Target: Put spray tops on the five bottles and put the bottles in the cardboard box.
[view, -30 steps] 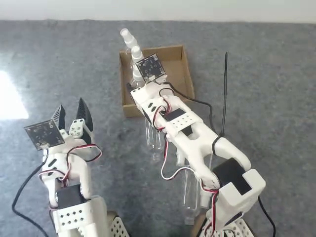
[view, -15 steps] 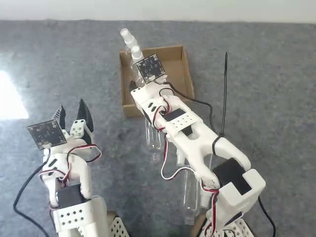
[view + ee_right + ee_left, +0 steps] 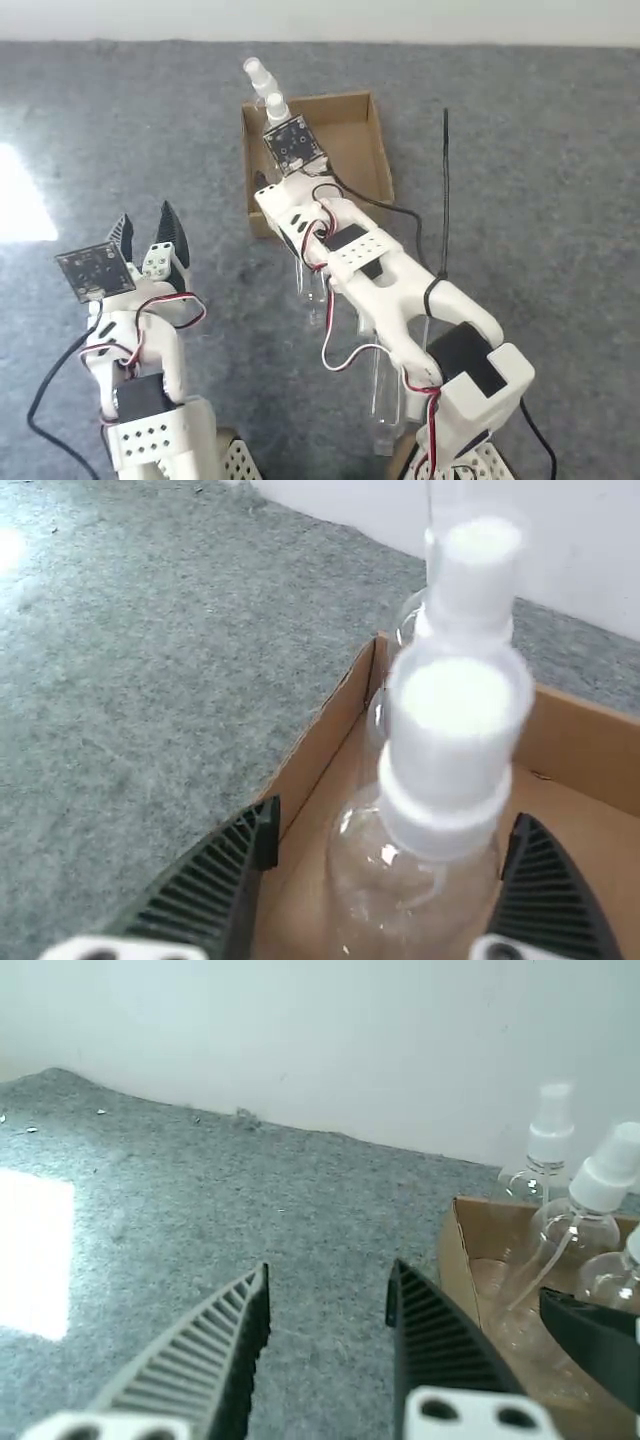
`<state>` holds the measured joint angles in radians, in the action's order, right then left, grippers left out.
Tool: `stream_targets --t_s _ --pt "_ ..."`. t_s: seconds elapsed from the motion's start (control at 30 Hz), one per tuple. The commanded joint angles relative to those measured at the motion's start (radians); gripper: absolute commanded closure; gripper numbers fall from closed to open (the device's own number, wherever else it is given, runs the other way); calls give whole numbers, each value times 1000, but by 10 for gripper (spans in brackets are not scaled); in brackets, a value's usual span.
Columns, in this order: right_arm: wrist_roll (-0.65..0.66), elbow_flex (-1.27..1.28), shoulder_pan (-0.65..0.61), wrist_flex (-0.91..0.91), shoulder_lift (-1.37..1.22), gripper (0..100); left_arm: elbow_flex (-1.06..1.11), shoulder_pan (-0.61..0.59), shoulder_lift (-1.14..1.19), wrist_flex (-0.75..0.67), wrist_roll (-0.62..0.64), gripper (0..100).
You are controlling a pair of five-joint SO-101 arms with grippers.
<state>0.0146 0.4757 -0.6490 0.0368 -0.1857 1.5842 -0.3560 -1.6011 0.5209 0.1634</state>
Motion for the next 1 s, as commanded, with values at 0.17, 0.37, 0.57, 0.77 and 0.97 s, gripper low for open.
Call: stream_targets --t_s 0.17,0.37,0.57,0.77,0.97 --pt "-3 -29 -4 -4 35 700 -13 -6 6 -31 -11 819" --pt "0 -34 18 -4 38 700 -13 -6 6 -31 -11 819" --pt "-3 -32 31 -90 108 699 -13 -6 6 -31 -11 819" --pt "-5 -28 28 -196 174 699 -13 -6 6 -31 -11 819" --pt "-6 -28 31 -283 237 700 -13 -6 6 -31 -11 819"
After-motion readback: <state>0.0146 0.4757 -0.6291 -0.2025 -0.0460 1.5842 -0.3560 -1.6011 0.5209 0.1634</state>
